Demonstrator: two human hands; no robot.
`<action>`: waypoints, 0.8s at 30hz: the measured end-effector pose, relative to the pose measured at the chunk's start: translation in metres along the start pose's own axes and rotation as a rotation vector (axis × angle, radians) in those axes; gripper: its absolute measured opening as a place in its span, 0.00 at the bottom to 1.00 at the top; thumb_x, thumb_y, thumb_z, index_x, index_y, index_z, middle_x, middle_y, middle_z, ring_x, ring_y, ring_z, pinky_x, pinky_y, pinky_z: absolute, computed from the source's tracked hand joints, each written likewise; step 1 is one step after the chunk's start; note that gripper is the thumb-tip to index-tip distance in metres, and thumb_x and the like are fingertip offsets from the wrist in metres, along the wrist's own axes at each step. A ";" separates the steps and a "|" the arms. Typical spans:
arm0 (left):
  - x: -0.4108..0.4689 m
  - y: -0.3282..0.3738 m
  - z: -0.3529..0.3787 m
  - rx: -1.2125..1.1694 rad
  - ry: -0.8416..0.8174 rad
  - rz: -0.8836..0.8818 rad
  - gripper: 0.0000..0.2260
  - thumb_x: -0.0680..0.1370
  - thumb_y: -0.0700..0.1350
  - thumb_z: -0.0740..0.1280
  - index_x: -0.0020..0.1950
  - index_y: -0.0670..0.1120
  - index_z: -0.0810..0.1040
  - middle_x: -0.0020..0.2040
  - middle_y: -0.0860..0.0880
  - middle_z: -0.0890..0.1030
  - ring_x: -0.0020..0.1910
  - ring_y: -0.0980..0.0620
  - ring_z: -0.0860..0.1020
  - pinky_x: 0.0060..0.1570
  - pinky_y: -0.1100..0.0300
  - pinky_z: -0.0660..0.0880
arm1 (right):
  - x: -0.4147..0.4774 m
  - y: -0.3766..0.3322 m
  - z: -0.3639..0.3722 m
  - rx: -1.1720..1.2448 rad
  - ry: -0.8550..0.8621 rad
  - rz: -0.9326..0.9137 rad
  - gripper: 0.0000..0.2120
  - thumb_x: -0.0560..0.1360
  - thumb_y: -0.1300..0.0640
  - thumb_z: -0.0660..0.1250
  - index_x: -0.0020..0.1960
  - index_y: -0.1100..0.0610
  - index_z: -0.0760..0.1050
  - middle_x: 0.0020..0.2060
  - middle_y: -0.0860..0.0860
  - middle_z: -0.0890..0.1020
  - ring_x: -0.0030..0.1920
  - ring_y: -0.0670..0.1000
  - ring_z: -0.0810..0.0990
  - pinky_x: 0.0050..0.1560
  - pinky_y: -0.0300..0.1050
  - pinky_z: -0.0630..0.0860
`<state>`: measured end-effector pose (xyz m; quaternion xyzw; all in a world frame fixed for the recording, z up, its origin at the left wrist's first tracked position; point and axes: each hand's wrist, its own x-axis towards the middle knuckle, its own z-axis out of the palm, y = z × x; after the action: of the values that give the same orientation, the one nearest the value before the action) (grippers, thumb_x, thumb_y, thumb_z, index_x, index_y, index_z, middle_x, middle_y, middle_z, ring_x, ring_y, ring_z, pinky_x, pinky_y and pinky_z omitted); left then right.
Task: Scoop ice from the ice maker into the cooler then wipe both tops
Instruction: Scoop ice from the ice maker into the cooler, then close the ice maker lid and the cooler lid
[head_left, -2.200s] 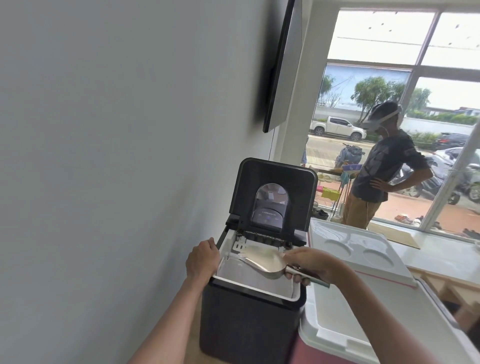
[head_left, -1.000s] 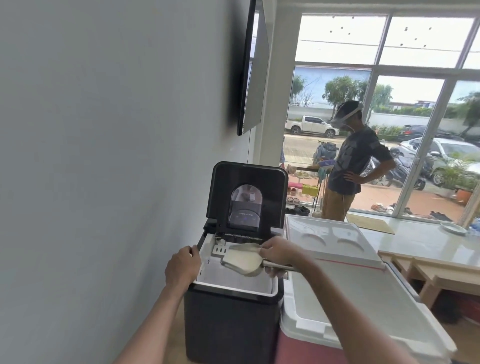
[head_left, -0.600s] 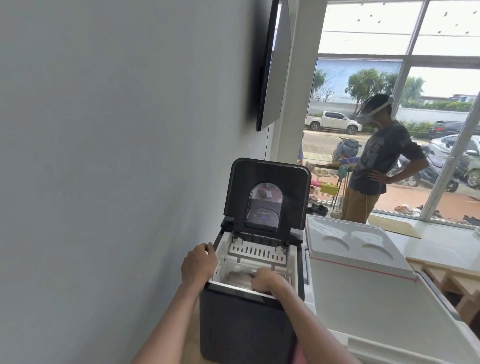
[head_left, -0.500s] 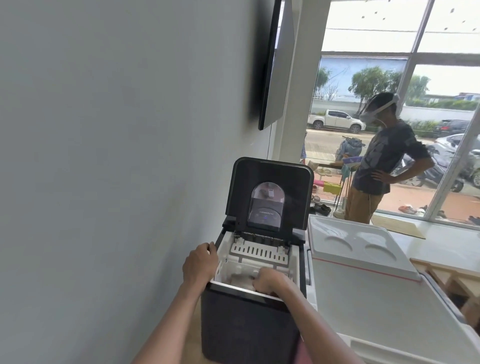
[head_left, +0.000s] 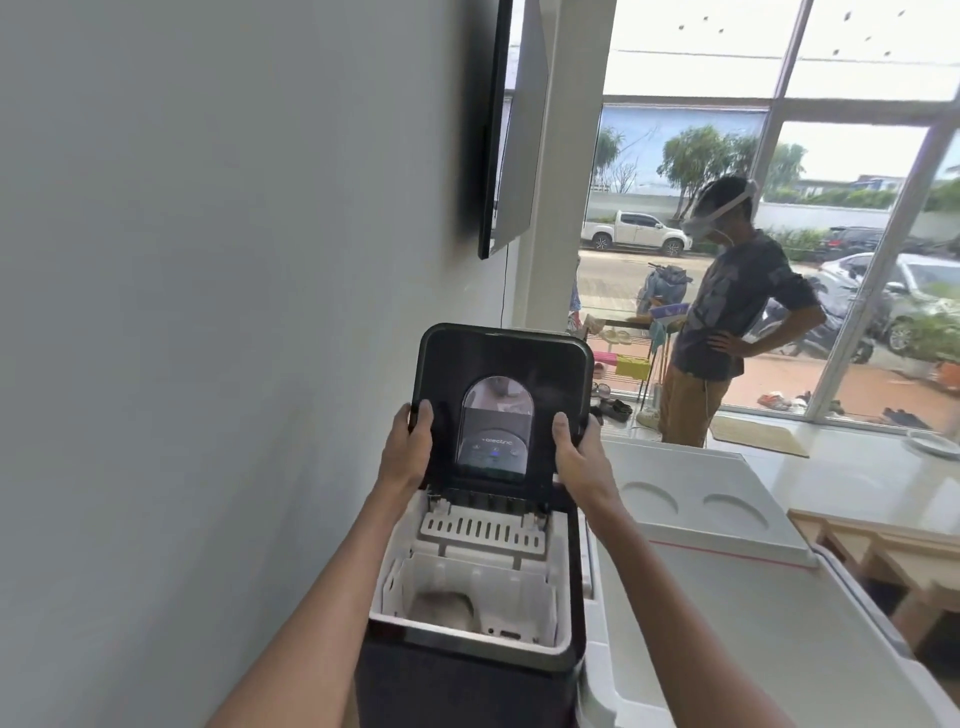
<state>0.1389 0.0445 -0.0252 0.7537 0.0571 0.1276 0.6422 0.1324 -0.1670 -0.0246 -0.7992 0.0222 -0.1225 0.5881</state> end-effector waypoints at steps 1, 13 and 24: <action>0.005 0.000 -0.001 -0.010 0.013 -0.009 0.32 0.77 0.68 0.52 0.74 0.51 0.65 0.69 0.51 0.72 0.67 0.46 0.72 0.67 0.45 0.69 | -0.003 -0.001 0.001 0.040 0.007 -0.006 0.33 0.77 0.32 0.54 0.76 0.48 0.57 0.71 0.51 0.70 0.72 0.57 0.68 0.70 0.59 0.68; -0.110 -0.023 -0.034 -0.363 0.044 0.132 0.41 0.64 0.79 0.60 0.63 0.50 0.75 0.60 0.54 0.77 0.62 0.54 0.75 0.62 0.56 0.71 | -0.121 0.026 -0.035 0.199 -0.241 -0.157 0.45 0.66 0.18 0.49 0.78 0.38 0.54 0.77 0.37 0.58 0.76 0.40 0.56 0.74 0.47 0.55; -0.151 -0.082 -0.043 0.106 0.179 0.156 0.37 0.61 0.73 0.71 0.65 0.55 0.74 0.60 0.61 0.77 0.65 0.57 0.73 0.68 0.51 0.70 | -0.151 0.081 -0.004 -0.124 -0.016 -0.288 0.41 0.74 0.27 0.56 0.79 0.48 0.57 0.78 0.41 0.57 0.77 0.40 0.53 0.77 0.50 0.57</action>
<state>-0.0113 0.0615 -0.1173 0.7743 0.0620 0.2409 0.5819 -0.0062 -0.1691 -0.1260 -0.8298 -0.0900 -0.1975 0.5142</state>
